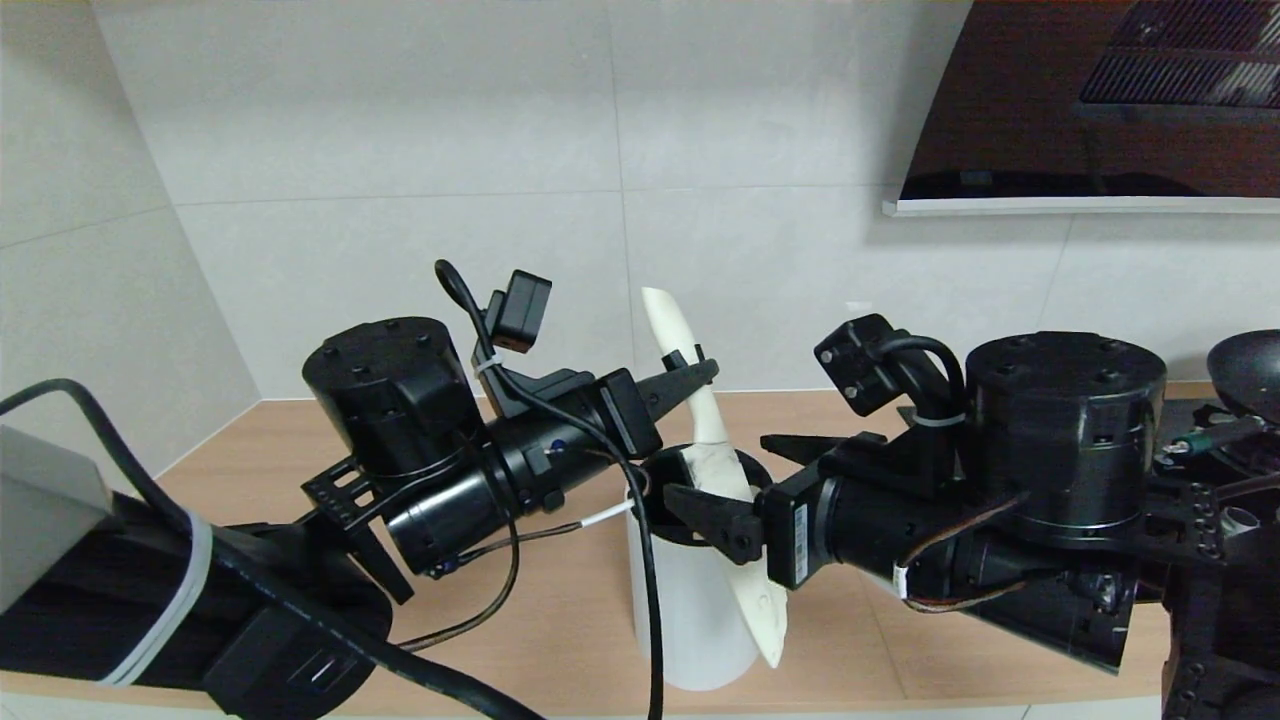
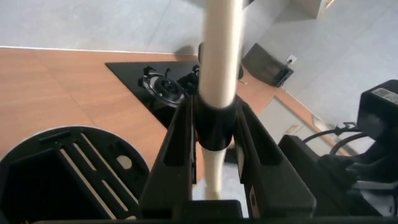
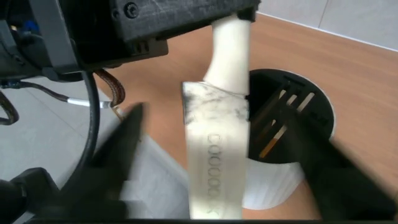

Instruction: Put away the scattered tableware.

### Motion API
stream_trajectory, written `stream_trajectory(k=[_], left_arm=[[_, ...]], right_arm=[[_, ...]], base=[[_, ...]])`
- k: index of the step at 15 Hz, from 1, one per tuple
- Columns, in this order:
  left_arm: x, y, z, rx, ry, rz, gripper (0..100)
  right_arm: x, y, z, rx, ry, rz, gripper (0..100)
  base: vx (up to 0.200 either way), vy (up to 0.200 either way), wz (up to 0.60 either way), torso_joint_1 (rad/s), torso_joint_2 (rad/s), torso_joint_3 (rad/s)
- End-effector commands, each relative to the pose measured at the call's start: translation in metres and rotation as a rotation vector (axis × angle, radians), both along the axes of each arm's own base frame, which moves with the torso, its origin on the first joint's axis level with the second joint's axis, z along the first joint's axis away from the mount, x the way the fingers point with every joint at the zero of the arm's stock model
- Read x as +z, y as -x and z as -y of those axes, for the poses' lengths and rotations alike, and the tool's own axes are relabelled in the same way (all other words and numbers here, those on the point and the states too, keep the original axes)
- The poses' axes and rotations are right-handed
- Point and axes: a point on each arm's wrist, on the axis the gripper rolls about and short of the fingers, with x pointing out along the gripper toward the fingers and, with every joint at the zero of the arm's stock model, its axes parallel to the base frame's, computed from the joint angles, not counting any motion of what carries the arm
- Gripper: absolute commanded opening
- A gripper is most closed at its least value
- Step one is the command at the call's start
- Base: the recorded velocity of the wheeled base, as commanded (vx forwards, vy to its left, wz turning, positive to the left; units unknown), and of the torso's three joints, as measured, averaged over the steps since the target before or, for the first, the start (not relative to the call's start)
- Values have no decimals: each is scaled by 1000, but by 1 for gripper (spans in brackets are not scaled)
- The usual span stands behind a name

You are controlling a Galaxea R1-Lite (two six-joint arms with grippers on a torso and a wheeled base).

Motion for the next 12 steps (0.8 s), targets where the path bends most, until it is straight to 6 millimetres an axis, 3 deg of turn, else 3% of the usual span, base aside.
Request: stream_trajectory(k=[1,4,9,12], left_arm=[[16,7,-5,0,21,39,0],[27,11,-10,29,1,80,0],[99,0,-18,440,-117,130,0],[105,2,-13,583,-307,200,0]], right_arm=[[6,3,4,-2,-14,12,100],[20,4,18,-31,-48,44,100],[51,12,62,-116,-74,92,100],[54,15,71,-134,-75,94,100]], base=[[0,0,0,0,0,0],[0,0,0,0,0,0],[0,0,0,0,0,0],[0,0,0,0,0,0]])
